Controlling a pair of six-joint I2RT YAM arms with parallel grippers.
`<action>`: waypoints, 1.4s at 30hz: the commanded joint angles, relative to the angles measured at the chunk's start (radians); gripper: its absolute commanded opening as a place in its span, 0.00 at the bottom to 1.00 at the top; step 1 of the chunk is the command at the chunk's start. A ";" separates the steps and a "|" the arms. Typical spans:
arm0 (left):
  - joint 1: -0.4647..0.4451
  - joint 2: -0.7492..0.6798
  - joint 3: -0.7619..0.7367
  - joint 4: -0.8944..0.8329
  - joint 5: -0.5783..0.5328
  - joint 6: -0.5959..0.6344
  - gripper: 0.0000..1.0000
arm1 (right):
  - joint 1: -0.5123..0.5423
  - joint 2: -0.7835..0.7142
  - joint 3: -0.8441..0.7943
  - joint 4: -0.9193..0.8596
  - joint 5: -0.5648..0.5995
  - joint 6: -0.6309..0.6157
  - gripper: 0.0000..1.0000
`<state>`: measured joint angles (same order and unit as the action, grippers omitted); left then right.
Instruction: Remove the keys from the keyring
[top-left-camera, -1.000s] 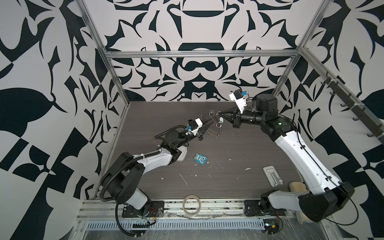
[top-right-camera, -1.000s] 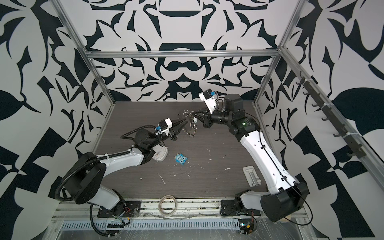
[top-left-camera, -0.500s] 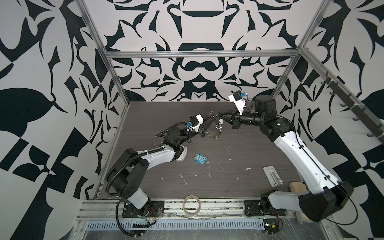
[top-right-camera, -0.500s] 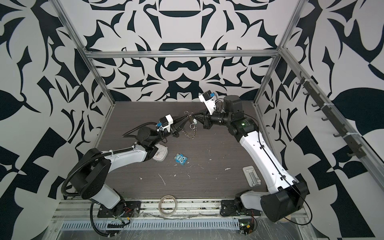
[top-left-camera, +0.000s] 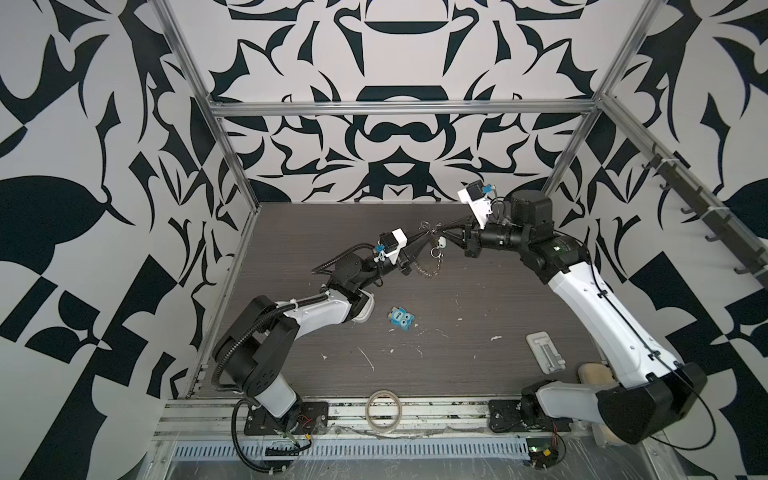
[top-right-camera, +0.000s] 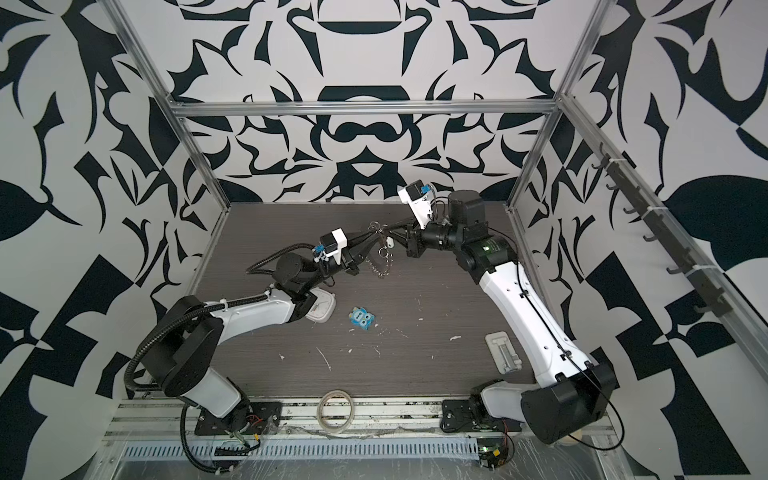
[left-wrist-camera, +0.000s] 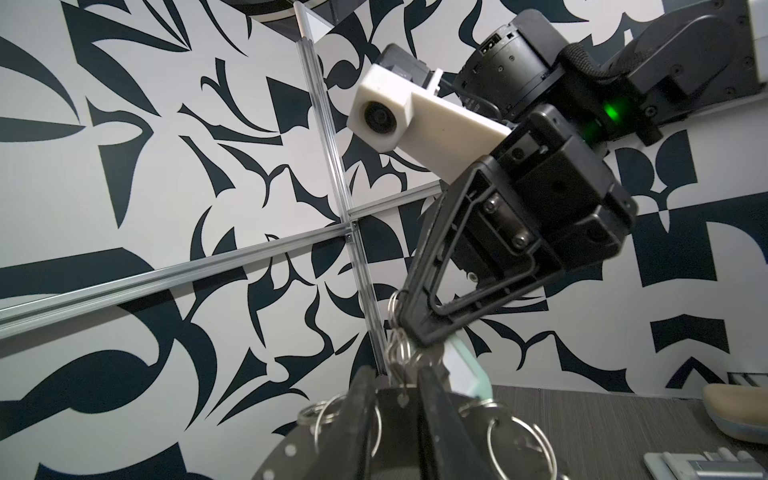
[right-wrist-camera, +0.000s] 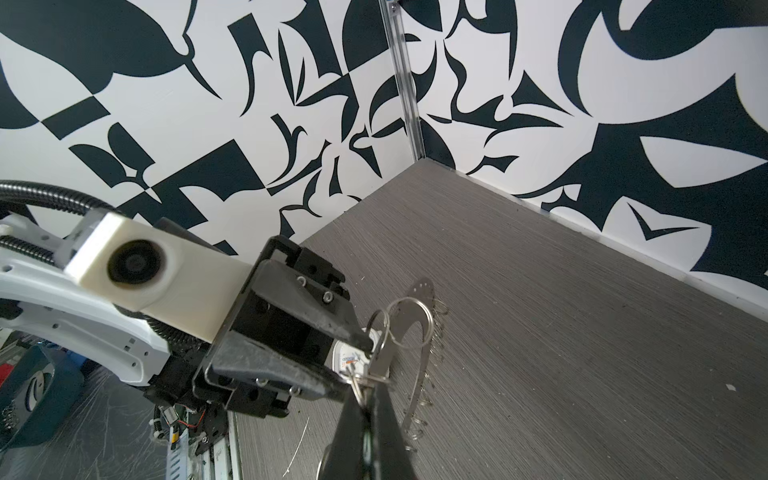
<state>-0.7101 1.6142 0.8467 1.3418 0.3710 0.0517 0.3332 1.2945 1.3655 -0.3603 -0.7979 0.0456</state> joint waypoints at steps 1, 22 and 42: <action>-0.008 0.009 0.009 0.003 -0.006 -0.006 0.23 | -0.003 -0.044 0.014 0.079 -0.032 0.009 0.00; -0.020 0.014 0.043 -0.078 -0.019 0.000 0.17 | -0.002 -0.044 0.003 0.080 -0.047 0.019 0.00; -0.022 0.023 0.067 -0.104 -0.037 -0.017 0.17 | -0.001 -0.051 -0.013 0.084 -0.081 0.014 0.00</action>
<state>-0.7212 1.6230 0.8825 1.2419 0.3470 0.0505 0.3164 1.2942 1.3518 -0.3309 -0.7956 0.0536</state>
